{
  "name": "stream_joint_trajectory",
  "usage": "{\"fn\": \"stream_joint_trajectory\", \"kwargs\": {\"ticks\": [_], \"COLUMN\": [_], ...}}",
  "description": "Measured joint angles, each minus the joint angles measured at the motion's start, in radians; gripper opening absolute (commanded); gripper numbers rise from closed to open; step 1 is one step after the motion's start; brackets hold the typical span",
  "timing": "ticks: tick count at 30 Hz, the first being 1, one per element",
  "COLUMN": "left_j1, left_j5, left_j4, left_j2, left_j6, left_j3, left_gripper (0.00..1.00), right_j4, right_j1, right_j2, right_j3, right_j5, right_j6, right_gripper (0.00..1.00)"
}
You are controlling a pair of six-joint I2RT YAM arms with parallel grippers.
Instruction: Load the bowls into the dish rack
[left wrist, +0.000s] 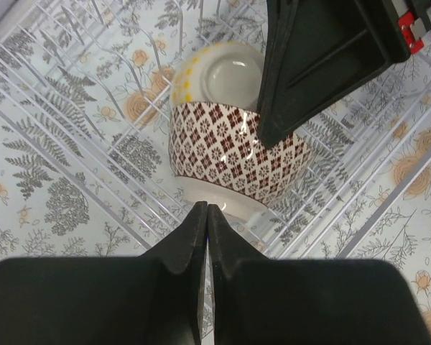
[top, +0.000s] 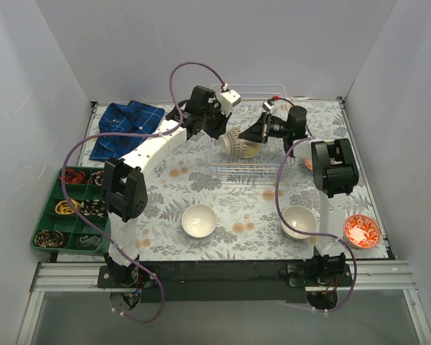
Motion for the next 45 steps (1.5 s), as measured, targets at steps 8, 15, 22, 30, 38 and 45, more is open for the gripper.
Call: {"fn": "stream_joint_trajectory", "kwargs": {"ticks": [8,15,22,30,38,45], "left_j1": [0.0,0.0,-0.002,-0.006,-0.005,-0.005], "left_j5": [0.015,0.045,0.055,0.048,0.036,0.025], "left_j4": [-0.027,-0.034,-0.023,-0.021,-0.016,0.01], "left_j2": [0.0,0.002,0.028,0.12,0.15,0.172], "left_j6": [0.018,0.03,0.027,0.028,0.029,0.034], "left_j3": [-0.063,-0.074,-0.073,-0.058,-0.037,0.001], "left_gripper": [0.0,0.0,0.0,0.0,0.0,0.0], "right_j4": [-0.002,-0.029,-0.055,-0.072,-0.126,-0.294], "right_j1": [-0.003,-0.005,-0.005,-0.005,-0.007,-0.019], "right_j2": [0.022,0.028,0.035,0.036,0.036,0.003], "right_j3": [0.004,0.006,0.026,0.032,0.05,0.066], "right_j5": [0.011,0.029,0.031,0.031,0.033,0.102], "right_j6": [-0.019,-0.042,-0.06,-0.075,-0.103,-0.232], "right_gripper": [0.01,0.02,0.03,0.05,0.24,0.3]}}
